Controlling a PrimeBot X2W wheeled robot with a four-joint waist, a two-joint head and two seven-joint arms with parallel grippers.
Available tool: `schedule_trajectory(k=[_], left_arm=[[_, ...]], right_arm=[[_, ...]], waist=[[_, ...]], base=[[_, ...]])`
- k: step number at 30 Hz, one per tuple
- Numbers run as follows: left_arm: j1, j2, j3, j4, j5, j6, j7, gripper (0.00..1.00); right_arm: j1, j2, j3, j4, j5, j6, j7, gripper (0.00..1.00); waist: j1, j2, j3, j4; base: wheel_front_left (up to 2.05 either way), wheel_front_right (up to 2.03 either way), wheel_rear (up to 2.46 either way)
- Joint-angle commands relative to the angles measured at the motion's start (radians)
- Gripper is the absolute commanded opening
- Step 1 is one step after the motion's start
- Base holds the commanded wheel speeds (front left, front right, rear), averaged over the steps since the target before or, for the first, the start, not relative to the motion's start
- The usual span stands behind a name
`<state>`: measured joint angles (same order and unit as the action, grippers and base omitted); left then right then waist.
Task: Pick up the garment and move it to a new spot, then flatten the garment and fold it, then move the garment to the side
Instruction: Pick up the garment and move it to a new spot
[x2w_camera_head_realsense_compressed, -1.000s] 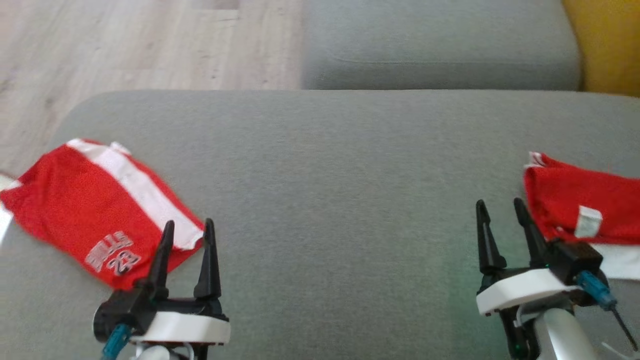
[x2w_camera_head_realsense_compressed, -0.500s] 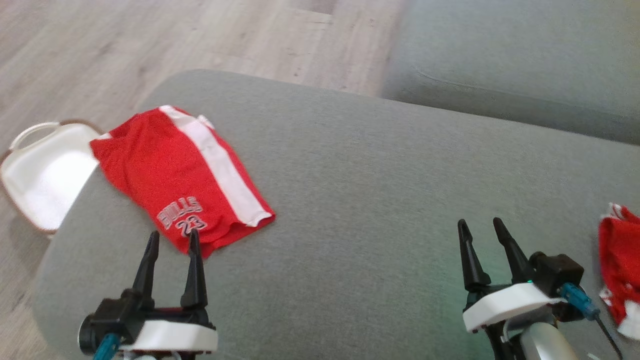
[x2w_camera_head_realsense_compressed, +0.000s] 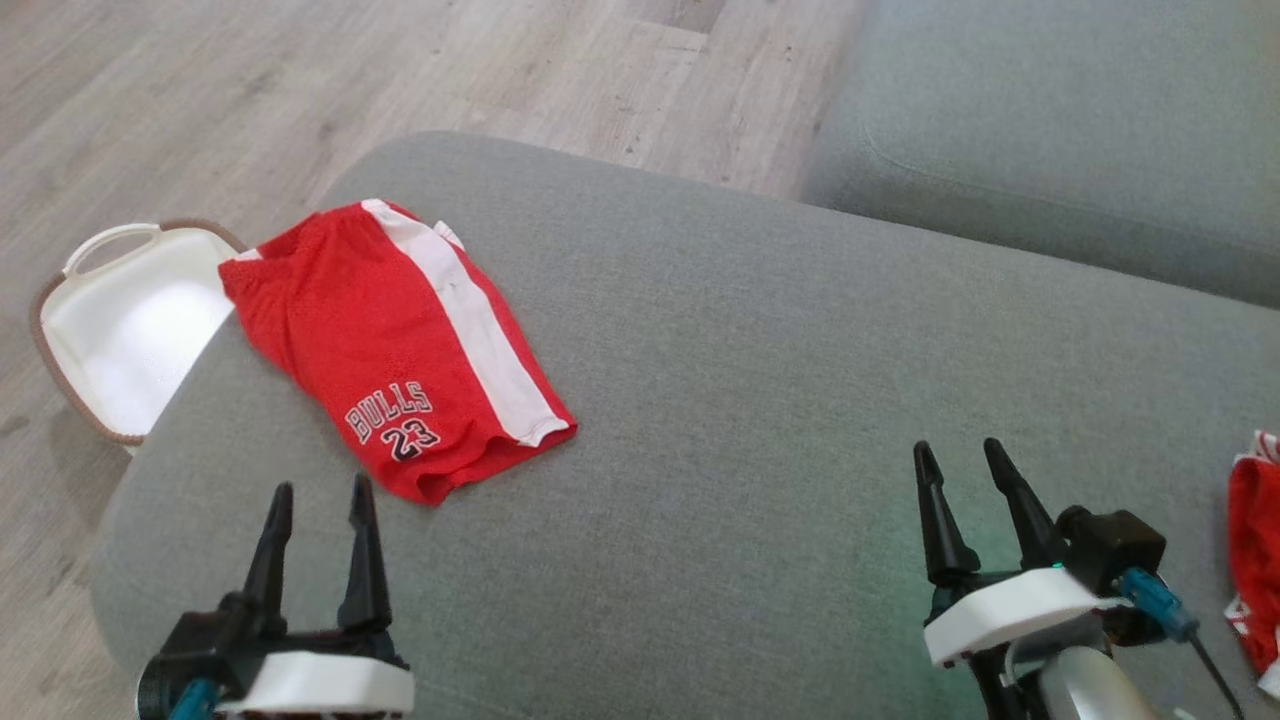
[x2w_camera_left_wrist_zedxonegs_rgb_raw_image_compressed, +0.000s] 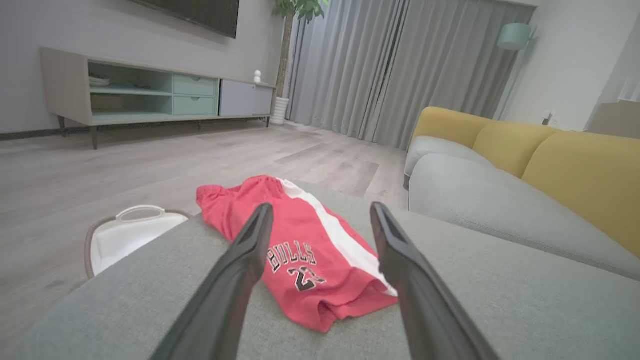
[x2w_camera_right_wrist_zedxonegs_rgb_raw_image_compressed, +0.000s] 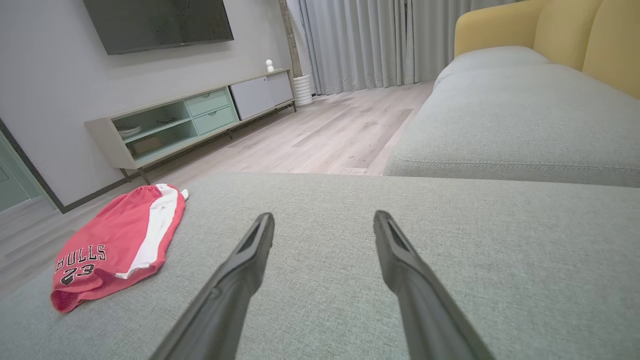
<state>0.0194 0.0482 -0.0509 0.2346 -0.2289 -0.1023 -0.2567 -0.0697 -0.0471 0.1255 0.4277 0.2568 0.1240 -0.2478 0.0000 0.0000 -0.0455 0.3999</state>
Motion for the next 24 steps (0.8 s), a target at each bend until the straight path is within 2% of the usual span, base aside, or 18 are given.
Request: schedule_trajectory(k=[1,4,8,13,14,17,24], left_arm=[[-0.047,0.002,0.043,-0.003,-0.018,0.003,-0.005,1.00],[-0.084,0.011,0.062,0.019,-0.037,0.003,-0.005,1.00],[-0.160,0.063,0.090,0.044,-0.044,0.008,0.039,1.00],[-0.282,0.157,0.114,0.093,-0.047,0.015,0.189,1.00],[-0.335,0.203,0.110,0.120,-0.042,0.009,0.257,1.00],[-0.416,0.270,0.103,0.173,-0.044,-0.003,0.345,1.00],[-0.584,0.362,0.024,0.352,-0.092,-0.026,0.522,1.00]], right_arm=[[-0.038,-0.003,0.020,-0.028,0.007,0.007,-0.013,1.00],[-0.051,-0.003,0.012,-0.045,-0.001,0.007,-0.009,1.00],[-0.080,-0.003,-0.008,-0.084,-0.017,0.007,0.011,1.00],[-0.112,-0.003,-0.036,-0.147,-0.046,0.007,0.041,1.00],[-0.123,-0.003,-0.040,-0.177,-0.060,0.007,0.056,1.00],[-0.144,-0.003,-0.055,-0.230,-0.092,0.007,0.084,1.00],[-0.194,-0.003,-0.113,-0.364,-0.142,0.007,0.150,1.00]], waist=[[0.0000,0.0000,0.013,-0.010],[0.0000,0.0000,0.048,-0.028],[0.0000,0.0000,0.112,-0.064],[0.0000,0.0000,0.197,-0.104],[0.0000,0.0000,0.231,-0.118],[0.0000,0.0000,0.282,-0.138],[0.0000,0.0000,0.378,-0.169]], base=[[0.00,0.00,0.00],[0.00,0.00,0.00],[0.00,0.00,0.00],[0.00,0.00,0.00],[0.00,0.00,0.00],[0.00,0.00,0.00],[0.00,0.00,0.00]])
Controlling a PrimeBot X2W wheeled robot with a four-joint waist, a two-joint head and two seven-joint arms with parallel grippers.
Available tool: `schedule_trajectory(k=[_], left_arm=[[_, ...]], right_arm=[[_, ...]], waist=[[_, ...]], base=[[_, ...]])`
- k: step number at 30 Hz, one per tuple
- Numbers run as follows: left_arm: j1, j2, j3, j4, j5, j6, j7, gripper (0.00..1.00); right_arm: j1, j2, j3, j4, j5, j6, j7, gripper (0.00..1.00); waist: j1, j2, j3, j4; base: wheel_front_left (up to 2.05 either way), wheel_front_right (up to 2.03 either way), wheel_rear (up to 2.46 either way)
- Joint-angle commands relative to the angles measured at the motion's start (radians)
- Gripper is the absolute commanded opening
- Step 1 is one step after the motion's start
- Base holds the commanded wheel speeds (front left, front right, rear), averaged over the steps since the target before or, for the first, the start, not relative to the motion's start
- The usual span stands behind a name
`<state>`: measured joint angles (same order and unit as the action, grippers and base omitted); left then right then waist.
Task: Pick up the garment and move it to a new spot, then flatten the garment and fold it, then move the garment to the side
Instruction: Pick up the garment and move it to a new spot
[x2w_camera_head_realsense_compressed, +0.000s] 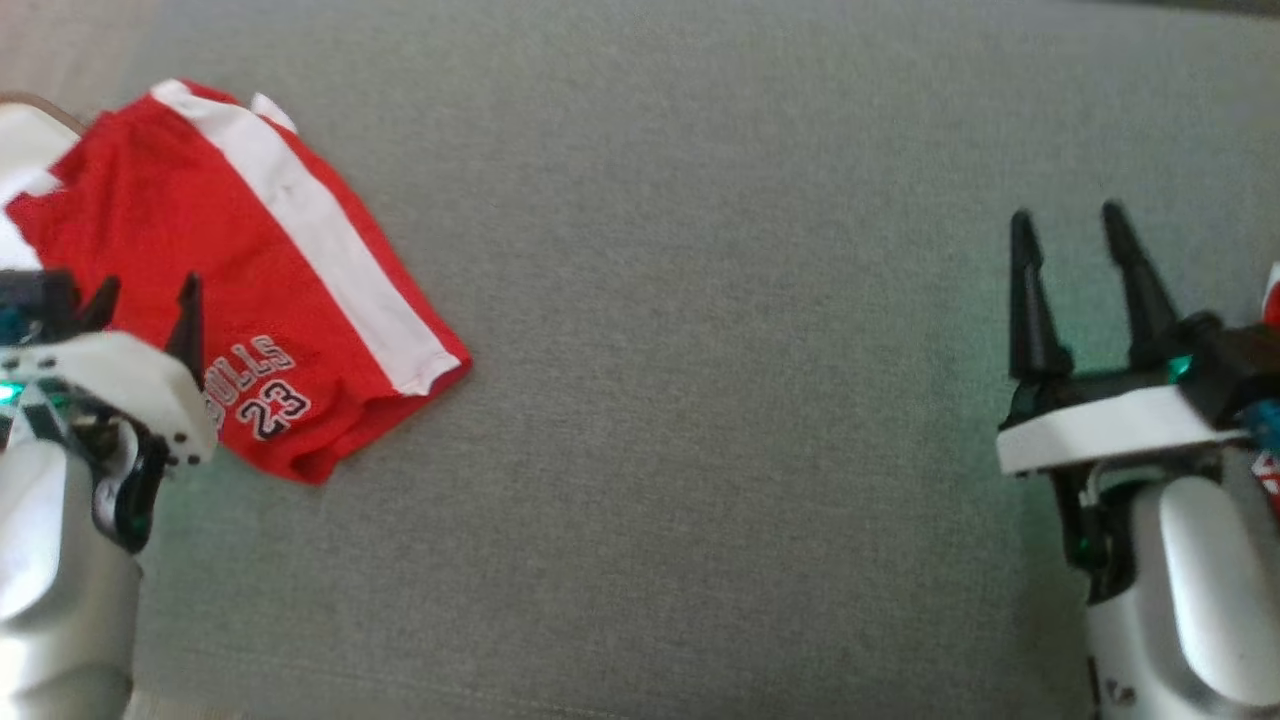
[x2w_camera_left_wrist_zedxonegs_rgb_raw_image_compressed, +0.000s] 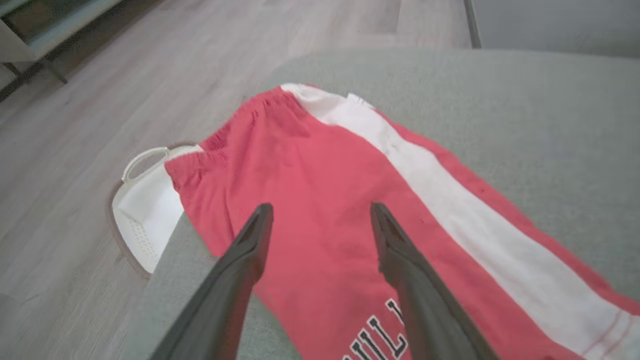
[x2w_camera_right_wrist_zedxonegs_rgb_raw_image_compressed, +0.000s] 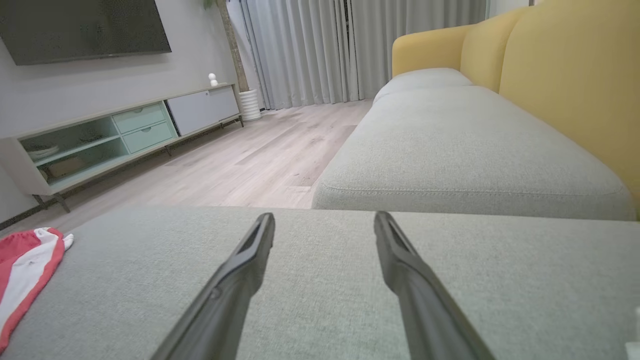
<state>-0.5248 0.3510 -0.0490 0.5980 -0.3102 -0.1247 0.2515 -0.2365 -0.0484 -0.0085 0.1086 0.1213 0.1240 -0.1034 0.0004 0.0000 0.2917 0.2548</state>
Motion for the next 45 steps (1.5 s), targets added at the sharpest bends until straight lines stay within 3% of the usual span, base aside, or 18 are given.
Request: schedule_trajectory(k=[1,6,15,16,17,23,29,33,41,45], left_arm=[[-0.058,0.067,0.006,0.018,-0.023,-0.004,0.040,1.00],[-0.118,0.105,-0.133,0.118,-0.124,-0.006,0.163,1.00],[-0.158,0.150,-0.254,0.210,-0.286,-0.006,0.226,1.00],[-0.160,0.153,-0.267,0.214,-0.303,-0.006,0.224,0.36],[-0.163,0.156,-0.276,0.217,-0.317,-0.006,0.215,0.00],[-0.192,0.174,-0.310,0.226,-0.327,-0.006,0.057,0.00],[-0.220,0.134,-0.302,0.185,-0.372,-0.006,-0.110,0.00],[-0.230,0.135,-0.339,0.117,-0.322,-0.006,-0.224,0.00],[-0.201,0.044,-0.400,-0.040,-0.312,0.004,-0.233,0.00],[-0.170,-0.019,-0.436,-0.126,-0.304,0.040,-0.226,0.00]], right_arm=[[-0.032,-0.002,0.017,-0.062,-0.011,0.007,0.015,1.00],[-0.045,-0.002,0.013,-0.128,-0.029,0.007,0.048,1.00],[-0.037,-0.002,0.010,-0.179,-0.039,0.007,0.072,1.00],[-0.036,-0.002,0.009,-0.181,-0.039,0.007,0.073,1.00],[-0.035,-0.002,0.007,-0.182,-0.039,0.007,0.073,1.00],[-0.026,-0.002,0.007,-0.164,-0.024,0.007,0.062,1.00],[-0.012,-0.002,0.012,-0.117,0.009,0.007,0.031,1.00],[0.002,-0.002,0.014,-0.080,0.033,0.007,0.009,1.00],[0.028,-0.002,0.017,-0.027,0.071,0.007,-0.028,1.00],[0.032,-0.002,0.020,-0.009,0.083,0.007,-0.039,1.00]], waist=[[-0.0004,0.0000,0.053,-0.028],[-0.0004,0.0000,0.096,-0.045],[-0.0004,0.0000,0.118,-0.062],[-0.0004,0.0000,0.117,-0.064],[-0.0004,0.0000,0.114,-0.064],[-0.0004,0.0000,0.071,-0.067],[-0.0004,0.0000,-0.004,-0.074],[-0.0004,0.0000,-0.056,-0.084],[-0.0004,0.0000,-0.136,-0.110],[-0.0004,0.0000,-0.155,-0.132]], base=[[0.00,0.00,0.00],[0.00,0.00,0.00],[0.00,0.00,0.00],[0.00,0.00,0.00],[0.00,0.00,0.00],[0.00,0.00,0.00],[0.00,0.00,0.00],[0.00,0.00,0.00],[0.00,0.00,0.00],[0.00,0.00,0.00]])
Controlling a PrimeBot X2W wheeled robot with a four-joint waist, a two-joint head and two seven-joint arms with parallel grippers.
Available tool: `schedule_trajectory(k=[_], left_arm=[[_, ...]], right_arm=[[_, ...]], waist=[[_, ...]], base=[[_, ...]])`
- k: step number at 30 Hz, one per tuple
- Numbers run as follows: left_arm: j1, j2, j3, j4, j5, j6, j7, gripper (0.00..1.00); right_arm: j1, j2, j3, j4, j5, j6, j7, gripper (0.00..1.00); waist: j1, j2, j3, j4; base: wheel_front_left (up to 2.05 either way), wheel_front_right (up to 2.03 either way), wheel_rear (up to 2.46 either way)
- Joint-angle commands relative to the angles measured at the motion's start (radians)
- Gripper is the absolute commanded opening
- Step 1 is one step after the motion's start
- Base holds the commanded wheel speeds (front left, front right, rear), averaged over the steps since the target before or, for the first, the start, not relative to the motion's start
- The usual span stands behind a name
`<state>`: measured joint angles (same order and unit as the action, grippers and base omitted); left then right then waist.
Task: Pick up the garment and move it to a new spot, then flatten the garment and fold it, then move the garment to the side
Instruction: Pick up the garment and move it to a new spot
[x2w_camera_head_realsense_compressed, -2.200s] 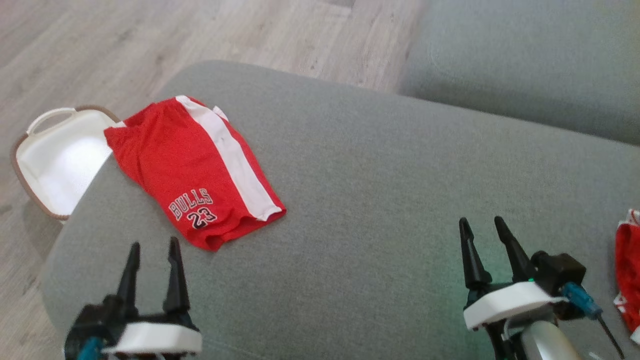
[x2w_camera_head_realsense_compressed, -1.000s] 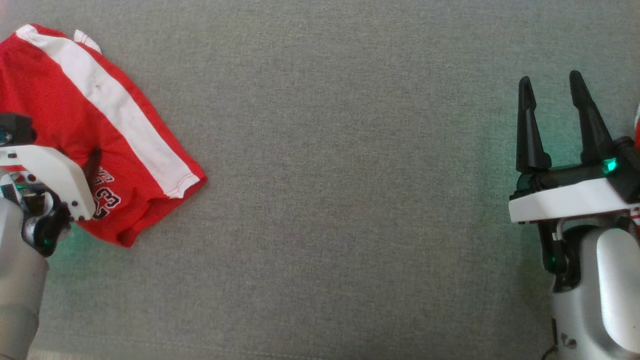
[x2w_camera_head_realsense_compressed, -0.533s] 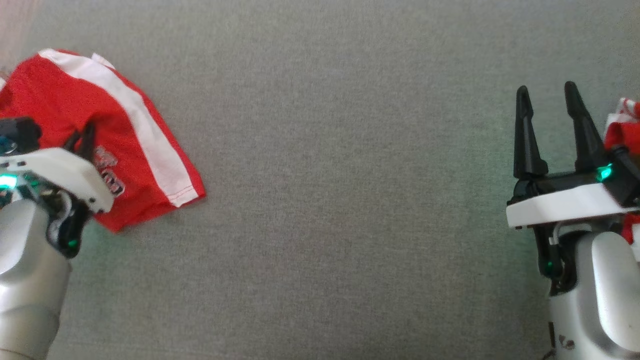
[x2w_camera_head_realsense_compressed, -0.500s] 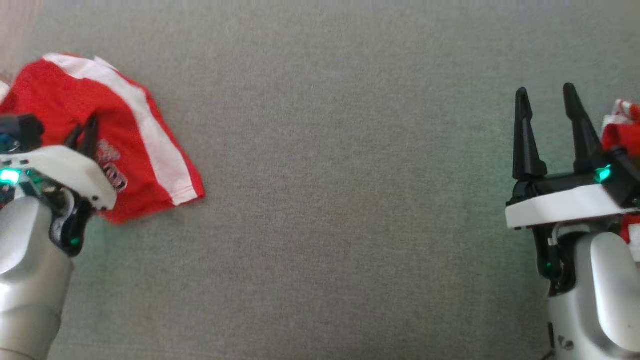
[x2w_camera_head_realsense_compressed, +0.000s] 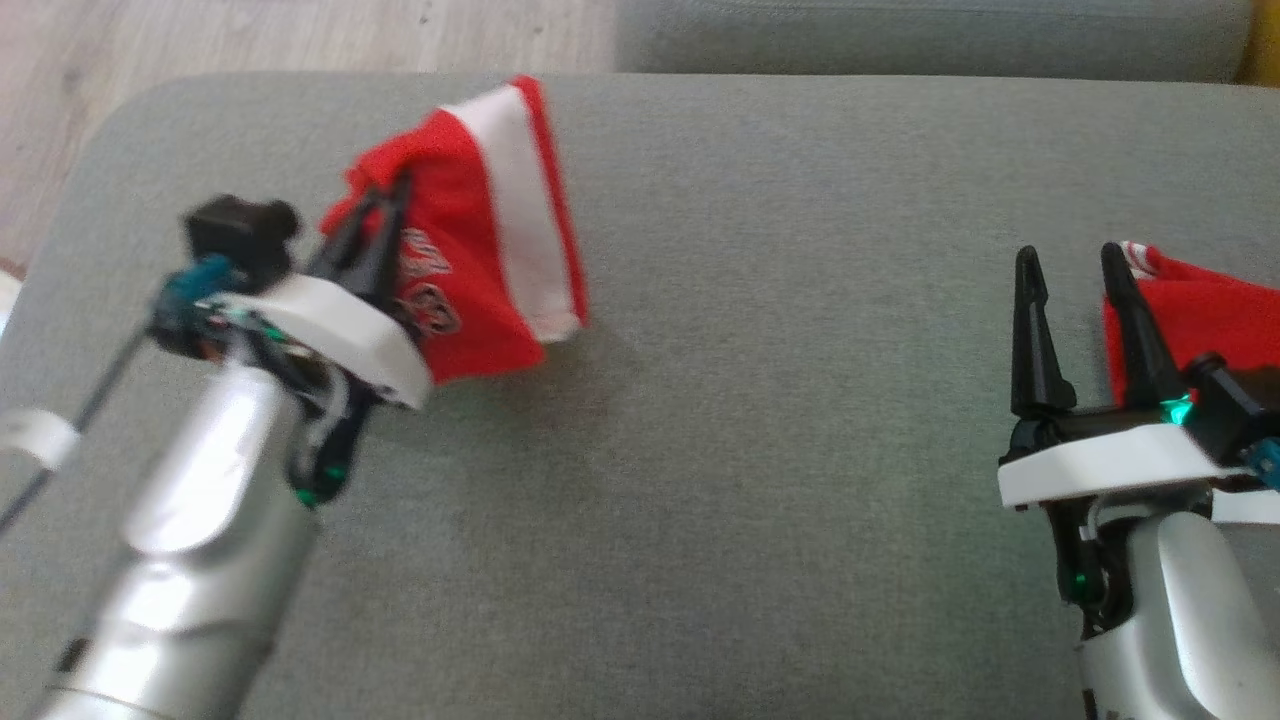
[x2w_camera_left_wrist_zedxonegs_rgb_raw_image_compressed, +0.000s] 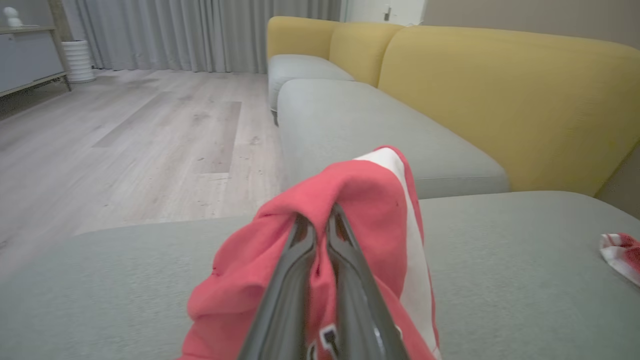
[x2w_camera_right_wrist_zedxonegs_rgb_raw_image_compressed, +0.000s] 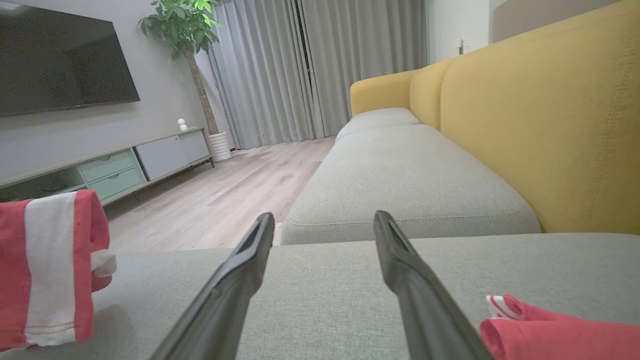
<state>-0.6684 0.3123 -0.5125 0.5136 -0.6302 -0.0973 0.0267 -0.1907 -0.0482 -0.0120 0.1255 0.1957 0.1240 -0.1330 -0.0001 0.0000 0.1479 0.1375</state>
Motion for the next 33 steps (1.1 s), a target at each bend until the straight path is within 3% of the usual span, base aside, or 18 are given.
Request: schedule_trajectory(k=[1,11,12,13,14,15,20,23,33], left_arm=[[-0.020,0.002,0.018,-0.058,0.020,0.025,-0.004,0.00],[0.035,-0.174,-0.090,-0.094,0.066,0.113,-0.028,0.00],[0.037,-0.186,-0.095,-0.091,0.070,0.124,-0.035,0.12],[0.038,-0.198,-0.097,-0.087,0.075,0.137,-0.047,0.35],[0.038,-0.207,-0.105,-0.082,0.081,0.147,-0.055,0.83],[0.040,-0.215,-0.118,-0.077,0.085,0.148,-0.056,1.00],[0.049,-0.233,-0.160,-0.062,0.090,0.141,-0.057,1.00],[0.055,-0.213,-0.150,-0.059,0.096,0.151,-0.085,1.00],[0.163,-0.024,-0.047,-0.113,0.108,0.178,-0.246,1.00]], right_arm=[[-0.014,-0.002,0.025,-0.022,0.011,0.007,-0.012,1.00],[-0.020,-0.002,0.051,0.008,0.032,0.007,-0.032,1.00],[-0.021,-0.002,0.052,0.010,0.033,0.007,-0.033,1.00],[-0.022,-0.002,0.054,0.013,0.034,0.007,-0.035,1.00],[-0.021,-0.002,0.054,0.016,0.035,0.007,-0.037,1.00],[-0.020,-0.002,0.053,0.018,0.035,0.007,-0.038,1.00],[-0.015,-0.002,0.050,0.025,0.036,0.007,-0.044,1.00],[-0.011,-0.002,0.045,0.031,0.038,0.007,-0.047,1.00],[0.015,-0.002,0.034,0.045,0.032,0.007,-0.041,1.00]], waist=[[0.0001,0.0000,-0.014,-0.021],[0.0001,0.0000,-0.024,-0.095],[0.0001,0.0000,-0.023,-0.103],[0.0001,0.0000,-0.024,-0.110],[0.0001,0.0000,-0.026,-0.115],[0.0001,0.0000,-0.026,-0.118],[0.0001,0.0000,-0.030,-0.124],[0.0001,0.0000,-0.038,-0.115],[0.0001,0.0000,-0.088,-0.044]], base=[[0.00,0.00,0.00],[0.00,0.00,0.00],[0.00,0.00,0.00],[0.00,0.00,0.00],[0.00,0.00,0.00],[0.00,0.00,0.00],[0.00,0.00,0.00],[0.00,0.00,0.00],[0.00,0.00,0.00]])
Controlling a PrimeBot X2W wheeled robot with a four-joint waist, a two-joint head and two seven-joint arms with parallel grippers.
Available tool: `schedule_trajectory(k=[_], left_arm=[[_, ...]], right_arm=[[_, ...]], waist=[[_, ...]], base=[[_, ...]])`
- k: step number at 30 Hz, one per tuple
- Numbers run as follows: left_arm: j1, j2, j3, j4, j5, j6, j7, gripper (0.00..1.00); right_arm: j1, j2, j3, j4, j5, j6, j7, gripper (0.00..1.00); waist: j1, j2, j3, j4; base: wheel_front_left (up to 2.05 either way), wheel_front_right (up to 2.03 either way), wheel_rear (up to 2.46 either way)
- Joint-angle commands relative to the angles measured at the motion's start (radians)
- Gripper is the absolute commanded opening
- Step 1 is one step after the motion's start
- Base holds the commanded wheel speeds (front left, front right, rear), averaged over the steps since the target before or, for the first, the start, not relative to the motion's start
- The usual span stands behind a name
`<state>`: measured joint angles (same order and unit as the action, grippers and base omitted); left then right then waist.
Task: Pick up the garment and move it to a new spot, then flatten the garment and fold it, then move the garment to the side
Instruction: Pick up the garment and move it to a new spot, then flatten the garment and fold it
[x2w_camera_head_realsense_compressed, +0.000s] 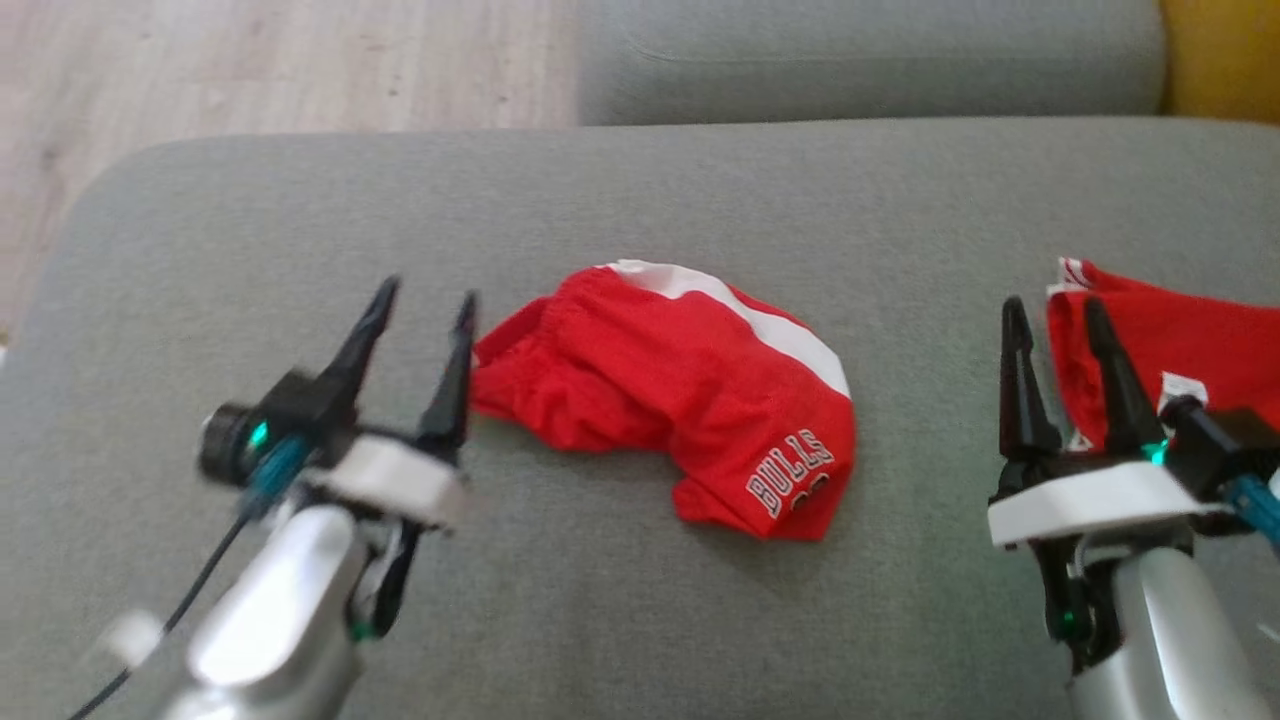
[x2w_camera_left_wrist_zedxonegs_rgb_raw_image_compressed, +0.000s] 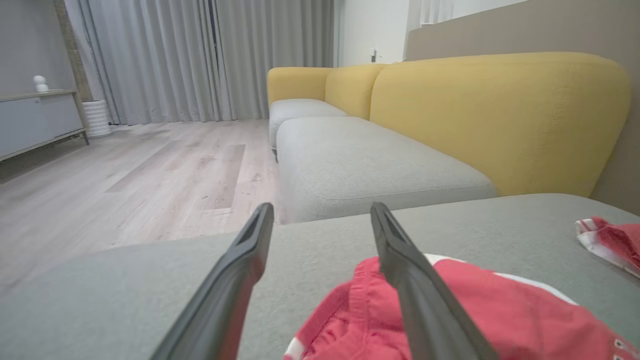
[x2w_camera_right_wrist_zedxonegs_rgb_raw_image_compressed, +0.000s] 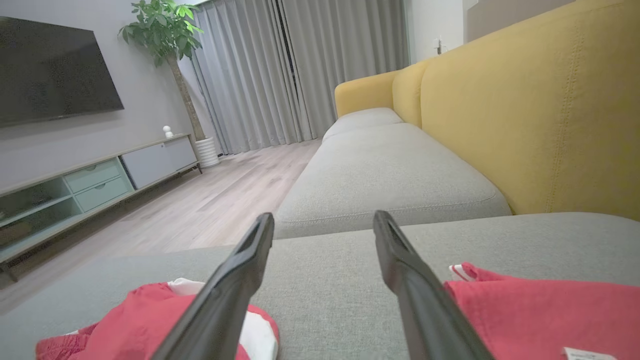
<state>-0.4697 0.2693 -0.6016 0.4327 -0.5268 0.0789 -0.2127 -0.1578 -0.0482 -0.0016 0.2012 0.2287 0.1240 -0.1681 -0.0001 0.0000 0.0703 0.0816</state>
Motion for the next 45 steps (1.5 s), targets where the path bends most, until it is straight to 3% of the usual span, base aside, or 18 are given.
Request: schedule_trajectory(k=[1,3,6,11,17,21,33,39,45], left_arm=[[-0.015,0.038,0.051,-0.050,0.003,-0.004,-0.018,1.00],[0.058,0.084,0.078,-0.114,0.005,-0.015,-0.040,1.00],[0.130,0.094,0.111,-0.187,0.014,-0.004,-0.047,1.00],[0.209,0.058,0.169,-0.288,0.031,0.013,-0.049,1.00],[0.225,0.024,0.191,-0.312,0.061,-0.005,-0.049,1.00],[0.220,-0.003,0.199,-0.298,0.076,-0.022,-0.049,1.00],[0.184,-0.102,0.221,-0.243,0.125,-0.106,-0.049,1.00],[0.185,-0.137,0.250,-0.225,0.153,-0.135,-0.049,1.00],[0.181,-0.163,0.270,-0.210,0.177,-0.157,-0.049,1.00]], right_arm=[[-0.013,-0.002,0.024,-0.030,-0.001,0.007,-0.004,1.00],[0.005,-0.002,0.023,-0.025,0.002,0.007,-0.002,1.00],[0.023,-0.002,0.018,-0.018,0.006,0.007,-0.004,1.00],[0.032,-0.002,0.004,-0.010,0.005,0.007,-0.006,1.00],[-0.008,-0.002,0.010,-0.014,-0.027,0.007,0.019,1.00],[-0.083,-0.002,0.077,0.011,-0.056,0.007,0.092,1.00],[-0.348,-0.100,0.216,0.314,0.034,0.007,0.360,1.00],[-0.424,-0.154,0.280,0.443,0.067,0.007,0.388,1.00],[-0.470,-0.166,0.335,0.544,0.104,0.007,0.376,1.00]], waist=[[0.0001,0.0000,-0.014,0.020],[0.0001,0.0000,-0.022,0.041],[0.0001,0.0000,-0.020,0.062],[0.0001,0.0000,-0.009,0.093],[0.0001,0.0000,0.020,0.125],[0.0001,0.0000,0.057,0.149],[0.0001,0.0000,0.143,0.261],[0.0001,0.0000,0.163,0.297],[0.0001,0.0000,0.172,0.314]], base=[[0.00,0.00,0.00],[0.00,0.00,0.00],[0.00,0.00,0.00],[0.00,0.00,0.00],[0.00,0.00,0.00],[0.00,0.00,0.00],[0.00,0.00,0.00],[0.00,0.00,0.00],[0.00,0.00,0.00]])
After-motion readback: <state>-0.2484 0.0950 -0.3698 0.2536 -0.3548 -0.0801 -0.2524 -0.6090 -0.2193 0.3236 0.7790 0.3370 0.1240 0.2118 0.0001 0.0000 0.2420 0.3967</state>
